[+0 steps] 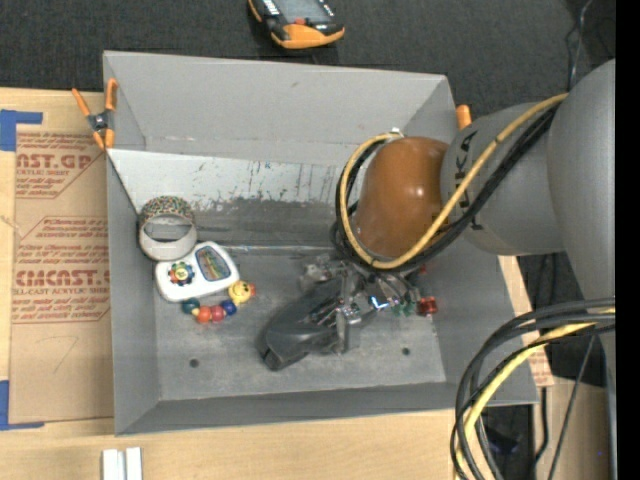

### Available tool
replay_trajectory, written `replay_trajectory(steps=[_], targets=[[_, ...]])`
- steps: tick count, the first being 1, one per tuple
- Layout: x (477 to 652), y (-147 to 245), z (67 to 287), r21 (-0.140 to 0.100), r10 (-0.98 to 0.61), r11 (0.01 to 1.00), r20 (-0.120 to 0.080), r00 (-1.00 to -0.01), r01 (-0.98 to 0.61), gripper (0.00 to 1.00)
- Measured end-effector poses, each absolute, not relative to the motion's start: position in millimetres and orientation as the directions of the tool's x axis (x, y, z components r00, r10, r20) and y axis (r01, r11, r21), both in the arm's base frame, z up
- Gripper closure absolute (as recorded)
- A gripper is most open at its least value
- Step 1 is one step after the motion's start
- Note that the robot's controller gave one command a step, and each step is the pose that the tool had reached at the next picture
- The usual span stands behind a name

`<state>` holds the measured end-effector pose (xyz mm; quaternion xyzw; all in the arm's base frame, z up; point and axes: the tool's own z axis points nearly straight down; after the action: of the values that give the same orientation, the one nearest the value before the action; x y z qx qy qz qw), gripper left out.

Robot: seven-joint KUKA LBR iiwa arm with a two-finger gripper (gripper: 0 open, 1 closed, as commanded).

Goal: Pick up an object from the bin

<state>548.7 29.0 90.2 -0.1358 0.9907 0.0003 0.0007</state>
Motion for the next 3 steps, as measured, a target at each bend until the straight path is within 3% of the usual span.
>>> replay_trajectory(steps=[1, 2, 3], targets=[[548.3, 33.8, 88.2, 0.000, -0.329, 0.944, -0.003, -0.944, -0.329, 0.00], [522.4, 64.3, 70.1, 0.000, -0.672, 0.741, -0.007, -0.741, -0.672, 1.00], [522.4, 64.3, 70.1, 0.000, -0.672, 0.741, -0.007, -0.741, -0.672, 1.00]])
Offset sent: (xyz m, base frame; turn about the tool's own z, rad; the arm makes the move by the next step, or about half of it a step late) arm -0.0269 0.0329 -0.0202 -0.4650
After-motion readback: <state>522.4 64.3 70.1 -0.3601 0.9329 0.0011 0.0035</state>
